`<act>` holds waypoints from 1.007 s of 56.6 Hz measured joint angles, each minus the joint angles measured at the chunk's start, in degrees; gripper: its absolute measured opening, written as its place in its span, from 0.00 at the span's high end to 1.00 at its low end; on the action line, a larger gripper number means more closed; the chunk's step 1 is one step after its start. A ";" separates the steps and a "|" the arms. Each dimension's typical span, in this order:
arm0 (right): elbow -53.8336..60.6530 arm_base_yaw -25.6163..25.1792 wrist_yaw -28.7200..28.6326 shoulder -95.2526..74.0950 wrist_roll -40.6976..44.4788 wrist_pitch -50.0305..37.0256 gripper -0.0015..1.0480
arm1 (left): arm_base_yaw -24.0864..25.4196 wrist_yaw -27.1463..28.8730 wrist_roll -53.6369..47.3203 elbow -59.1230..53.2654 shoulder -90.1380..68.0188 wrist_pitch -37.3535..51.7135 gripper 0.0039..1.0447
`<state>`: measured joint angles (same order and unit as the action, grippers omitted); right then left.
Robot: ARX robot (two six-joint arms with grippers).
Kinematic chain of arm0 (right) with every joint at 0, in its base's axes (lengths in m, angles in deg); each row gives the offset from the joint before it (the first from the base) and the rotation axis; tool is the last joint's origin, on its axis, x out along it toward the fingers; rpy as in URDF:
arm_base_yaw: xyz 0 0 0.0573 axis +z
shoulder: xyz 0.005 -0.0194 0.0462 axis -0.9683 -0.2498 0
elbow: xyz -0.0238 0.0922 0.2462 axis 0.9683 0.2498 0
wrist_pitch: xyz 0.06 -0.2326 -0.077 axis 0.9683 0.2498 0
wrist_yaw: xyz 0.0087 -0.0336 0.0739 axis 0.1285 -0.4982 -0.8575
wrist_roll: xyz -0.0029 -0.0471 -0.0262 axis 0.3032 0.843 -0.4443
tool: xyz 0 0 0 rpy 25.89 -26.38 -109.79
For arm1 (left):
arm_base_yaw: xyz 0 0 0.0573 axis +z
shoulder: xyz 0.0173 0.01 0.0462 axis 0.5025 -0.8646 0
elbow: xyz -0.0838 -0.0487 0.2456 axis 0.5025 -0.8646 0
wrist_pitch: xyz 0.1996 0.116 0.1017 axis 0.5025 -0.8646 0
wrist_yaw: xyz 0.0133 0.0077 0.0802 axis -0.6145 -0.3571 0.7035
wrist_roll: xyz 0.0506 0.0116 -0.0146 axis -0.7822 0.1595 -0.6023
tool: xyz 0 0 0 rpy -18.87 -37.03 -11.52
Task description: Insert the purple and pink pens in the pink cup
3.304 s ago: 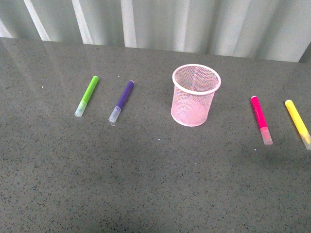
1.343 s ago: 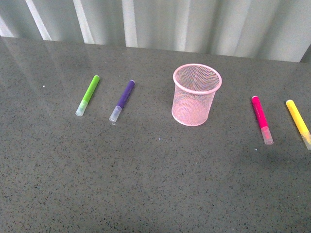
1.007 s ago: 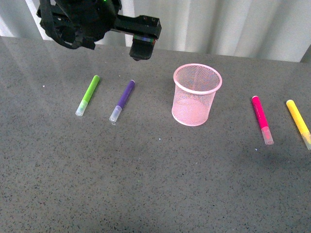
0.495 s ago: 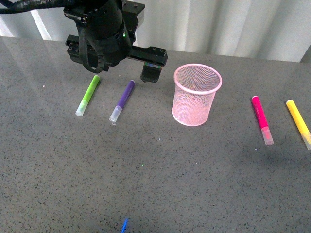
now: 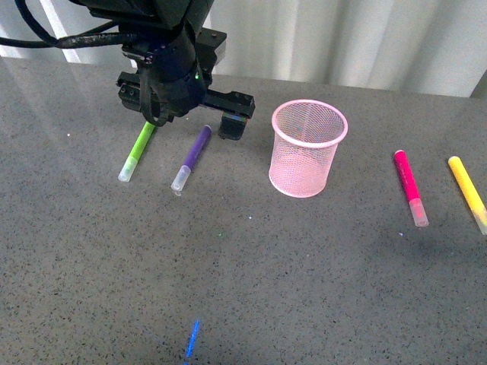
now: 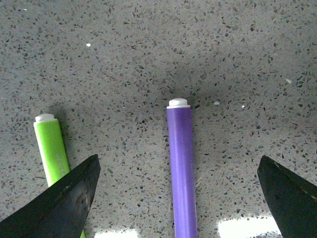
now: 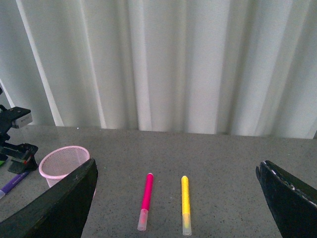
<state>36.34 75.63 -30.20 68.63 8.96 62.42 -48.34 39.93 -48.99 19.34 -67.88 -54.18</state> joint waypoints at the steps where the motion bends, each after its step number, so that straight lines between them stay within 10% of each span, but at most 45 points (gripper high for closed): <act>1: 0.00 0.00 0.00 0.00 0.00 -0.02 0.07 | 0.00 0.00 -0.15 0.11 -0.28 -0.02 0.06; 34: 0.00 0.00 0.00 0.00 0.00 -0.02 0.07 | 0.04 -0.15 0.13 6.67 -6.67 -1.36 0.07; 57: 0.00 0.00 0.00 0.00 0.00 0.00 0.07 | -0.02 0.98 0.09 7.23 -7.34 -1.11 0.61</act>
<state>36.34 75.63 -30.20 68.63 8.96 62.42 -48.36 40.91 -48.91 26.57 -75.22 -55.29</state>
